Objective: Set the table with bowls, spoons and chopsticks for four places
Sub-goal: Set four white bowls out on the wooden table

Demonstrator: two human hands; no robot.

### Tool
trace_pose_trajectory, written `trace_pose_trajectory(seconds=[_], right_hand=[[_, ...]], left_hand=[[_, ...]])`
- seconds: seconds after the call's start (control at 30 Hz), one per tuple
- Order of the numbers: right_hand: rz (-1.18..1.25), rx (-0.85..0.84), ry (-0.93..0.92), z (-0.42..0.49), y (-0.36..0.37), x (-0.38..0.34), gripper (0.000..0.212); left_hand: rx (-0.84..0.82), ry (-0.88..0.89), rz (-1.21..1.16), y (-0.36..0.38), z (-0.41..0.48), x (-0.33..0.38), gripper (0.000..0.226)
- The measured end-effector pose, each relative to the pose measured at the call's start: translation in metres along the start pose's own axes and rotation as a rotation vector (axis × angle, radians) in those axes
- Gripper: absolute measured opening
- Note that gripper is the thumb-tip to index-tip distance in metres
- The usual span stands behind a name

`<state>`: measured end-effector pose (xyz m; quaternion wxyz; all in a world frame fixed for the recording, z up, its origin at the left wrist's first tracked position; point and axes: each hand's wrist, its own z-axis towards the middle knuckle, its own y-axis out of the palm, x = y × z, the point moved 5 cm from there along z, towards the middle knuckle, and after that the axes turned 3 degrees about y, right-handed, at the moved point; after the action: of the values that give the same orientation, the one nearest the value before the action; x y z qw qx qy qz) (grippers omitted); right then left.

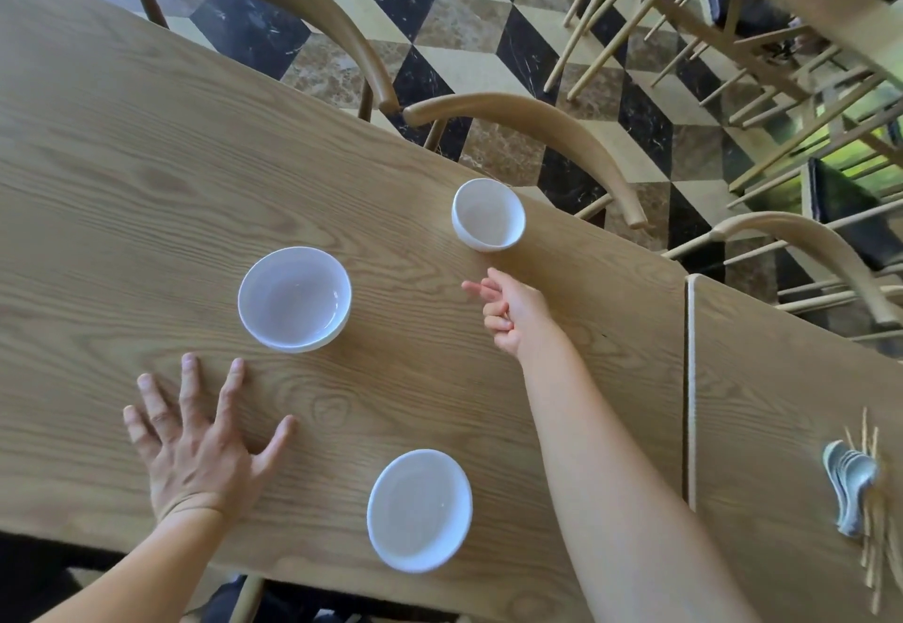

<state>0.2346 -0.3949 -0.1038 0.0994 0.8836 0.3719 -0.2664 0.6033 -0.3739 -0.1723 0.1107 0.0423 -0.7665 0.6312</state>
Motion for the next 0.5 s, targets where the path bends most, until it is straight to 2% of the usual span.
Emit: trace_pose_trajectory(seconds=[0.1, 0.17, 0.3, 0.4, 0.5], right_hand=[[-0.294, 0.035, -0.059, -0.028, -0.031, 0.034, 0.016], [-0.395, 0.04, -0.068, -0.05, -0.054, 0.06, 0.023], [-0.614, -0.043, -0.016, -0.095, -0.085, 0.114, 0.035], [-0.817, -0.104, 0.038, -0.122, -0.092, 0.151, 0.034], [-0.846, -0.136, 0.052, -0.133, -0.091, 0.172, 0.026]], left_hand=[[-0.006, 0.004, -0.013, 0.0, 0.0, 0.001, 0.097], [-0.02, 0.006, -0.009, -0.001, 0.0, 0.001, 0.096], [-0.029, 0.006, 0.008, -0.006, -0.003, 0.004, 0.097], [-0.033, 0.004, 0.019, -0.008, -0.003, 0.004, 0.097], [-0.046, 0.0, 0.033, -0.007, -0.004, 0.004, 0.095]])
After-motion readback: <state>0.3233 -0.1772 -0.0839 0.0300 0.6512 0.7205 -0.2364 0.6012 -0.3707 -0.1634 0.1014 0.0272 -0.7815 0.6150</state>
